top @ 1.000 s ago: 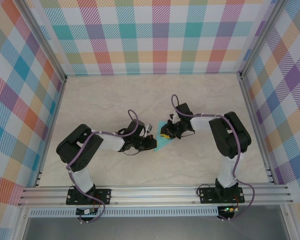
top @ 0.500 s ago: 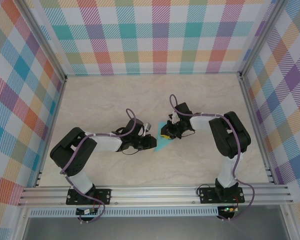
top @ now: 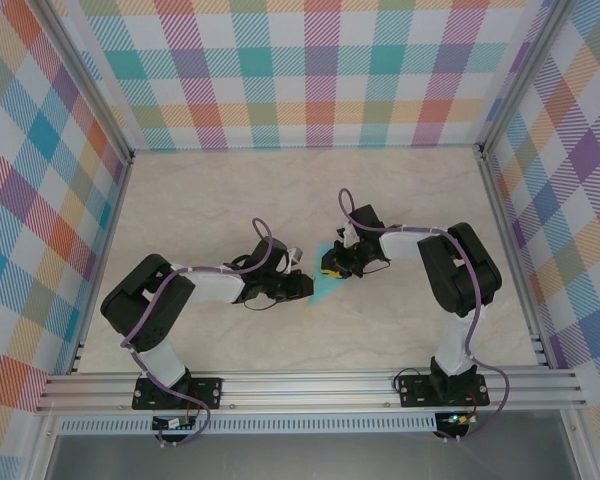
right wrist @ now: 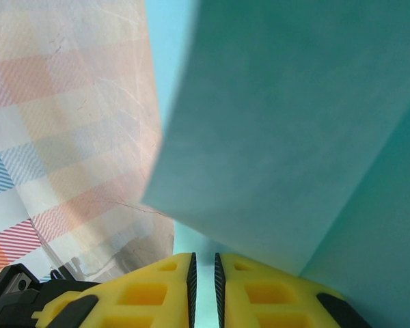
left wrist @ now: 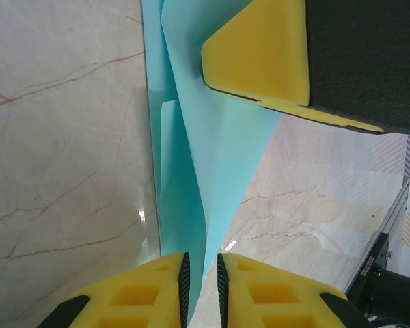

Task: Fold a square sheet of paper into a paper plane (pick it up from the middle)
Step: Fourth fold the wing at the center of the table.

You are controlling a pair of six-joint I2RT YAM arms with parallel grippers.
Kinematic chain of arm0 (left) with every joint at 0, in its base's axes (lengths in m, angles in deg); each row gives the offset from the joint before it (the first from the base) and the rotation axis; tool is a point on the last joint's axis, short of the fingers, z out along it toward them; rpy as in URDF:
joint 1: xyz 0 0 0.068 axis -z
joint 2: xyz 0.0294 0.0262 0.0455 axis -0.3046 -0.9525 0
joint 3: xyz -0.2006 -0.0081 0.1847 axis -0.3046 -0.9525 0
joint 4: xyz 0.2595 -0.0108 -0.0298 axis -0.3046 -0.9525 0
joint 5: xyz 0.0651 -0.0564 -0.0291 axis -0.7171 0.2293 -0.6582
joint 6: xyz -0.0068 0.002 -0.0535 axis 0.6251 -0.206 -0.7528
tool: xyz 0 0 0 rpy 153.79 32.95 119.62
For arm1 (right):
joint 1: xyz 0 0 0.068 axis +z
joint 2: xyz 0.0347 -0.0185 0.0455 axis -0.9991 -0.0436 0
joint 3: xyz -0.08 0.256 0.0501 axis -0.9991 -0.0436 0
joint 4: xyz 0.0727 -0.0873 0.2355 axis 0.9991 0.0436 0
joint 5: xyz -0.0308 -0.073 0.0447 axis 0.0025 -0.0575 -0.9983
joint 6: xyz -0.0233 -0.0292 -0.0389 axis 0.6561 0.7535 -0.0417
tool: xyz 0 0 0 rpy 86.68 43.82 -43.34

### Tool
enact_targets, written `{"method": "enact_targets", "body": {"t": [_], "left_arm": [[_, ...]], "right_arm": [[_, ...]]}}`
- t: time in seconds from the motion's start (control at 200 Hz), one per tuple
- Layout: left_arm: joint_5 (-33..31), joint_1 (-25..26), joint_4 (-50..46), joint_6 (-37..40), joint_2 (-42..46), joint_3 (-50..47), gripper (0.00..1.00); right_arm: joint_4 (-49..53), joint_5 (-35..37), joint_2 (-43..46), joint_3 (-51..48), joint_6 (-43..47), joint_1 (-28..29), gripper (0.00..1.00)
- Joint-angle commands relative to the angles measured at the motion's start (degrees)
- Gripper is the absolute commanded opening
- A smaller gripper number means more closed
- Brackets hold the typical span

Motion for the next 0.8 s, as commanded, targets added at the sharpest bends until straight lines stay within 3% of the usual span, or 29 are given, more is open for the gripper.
{"method": "enact_targets", "body": {"t": [0.0,0.095,0.565,0.795], "left_arm": [[1.5,-0.7,0.7,-0.6,-0.8,-0.5,0.20],[1.9,-0.8,0.8,-0.6,-1.1,-0.1,0.21],[4.2,-0.7,1.3,0.1,-2.8,-1.3,0.05],[5.2,-0.7,-1.7,1.9,-3.4,-2.3,0.03]], "right_arm": [[3.5,1.9,-1.6,-0.2,0.6,0.2,0.18],[3.4,1.8,-1.7,-0.1,0.6,0.3,0.18],[3.4,1.9,-2.2,-0.1,0.5,0.3,0.18],[3.6,2.6,-2.9,-0.1,0.2,0.3,0.18]]}}
